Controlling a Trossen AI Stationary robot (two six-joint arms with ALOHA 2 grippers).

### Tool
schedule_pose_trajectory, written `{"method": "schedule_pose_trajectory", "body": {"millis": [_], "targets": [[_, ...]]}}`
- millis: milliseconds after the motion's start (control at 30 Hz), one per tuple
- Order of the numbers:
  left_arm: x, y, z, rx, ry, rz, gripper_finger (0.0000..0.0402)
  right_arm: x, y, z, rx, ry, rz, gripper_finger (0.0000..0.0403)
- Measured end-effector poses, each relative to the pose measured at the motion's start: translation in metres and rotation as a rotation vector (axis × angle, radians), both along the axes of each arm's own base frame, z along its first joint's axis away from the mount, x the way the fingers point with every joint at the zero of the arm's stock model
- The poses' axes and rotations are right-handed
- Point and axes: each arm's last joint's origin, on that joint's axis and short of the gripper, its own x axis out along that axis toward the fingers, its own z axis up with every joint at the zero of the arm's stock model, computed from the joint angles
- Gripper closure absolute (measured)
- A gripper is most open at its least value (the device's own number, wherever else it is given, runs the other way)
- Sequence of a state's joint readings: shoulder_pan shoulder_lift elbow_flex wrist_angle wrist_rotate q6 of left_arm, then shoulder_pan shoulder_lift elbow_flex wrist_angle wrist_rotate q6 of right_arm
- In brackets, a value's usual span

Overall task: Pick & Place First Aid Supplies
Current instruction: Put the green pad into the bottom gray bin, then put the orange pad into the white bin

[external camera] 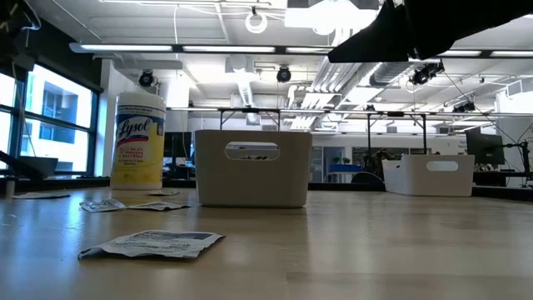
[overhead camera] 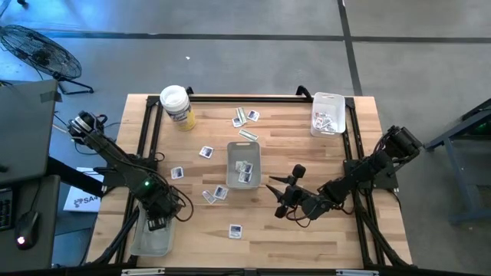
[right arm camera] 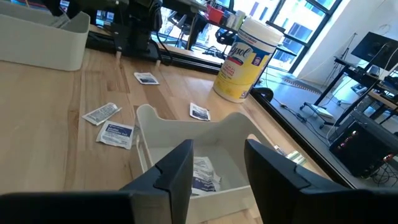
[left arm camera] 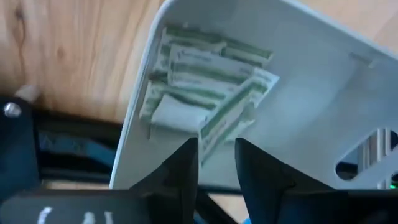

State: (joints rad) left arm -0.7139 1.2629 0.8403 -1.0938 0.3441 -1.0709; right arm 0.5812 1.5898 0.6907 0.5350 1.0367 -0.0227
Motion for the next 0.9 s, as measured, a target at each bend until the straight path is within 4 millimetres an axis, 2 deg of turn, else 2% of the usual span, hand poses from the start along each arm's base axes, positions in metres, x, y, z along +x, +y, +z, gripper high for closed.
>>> {"method": "schedule_pose_trajectory", "body": {"millis": [233,433,600,700,900], "targets": [[0.001,0.000,0.026,0.037,0.007,0.001,0.0298,0.000,0.000,0.000,-0.001,0.001,0.000,0.0265],[0.011,0.001,0.045,0.170,-0.210,-0.034,0.0298,0.000,0.000,0.000,-0.002,0.003,0.000,0.0265],[0.026,-0.001,0.045,0.300,-0.504,-0.144,0.0298,0.001,0.001,-0.001,0.014,0.013,0.048,0.0265],[0.041,-0.001,0.041,0.309,-0.635,-0.225,0.0298,0.001,0.003,-0.001,0.033,0.024,0.104,0.0265],[0.074,0.019,0.034,0.333,-0.769,-0.285,0.0298,0.002,0.007,-0.003,0.072,0.055,0.239,0.0265]]}}
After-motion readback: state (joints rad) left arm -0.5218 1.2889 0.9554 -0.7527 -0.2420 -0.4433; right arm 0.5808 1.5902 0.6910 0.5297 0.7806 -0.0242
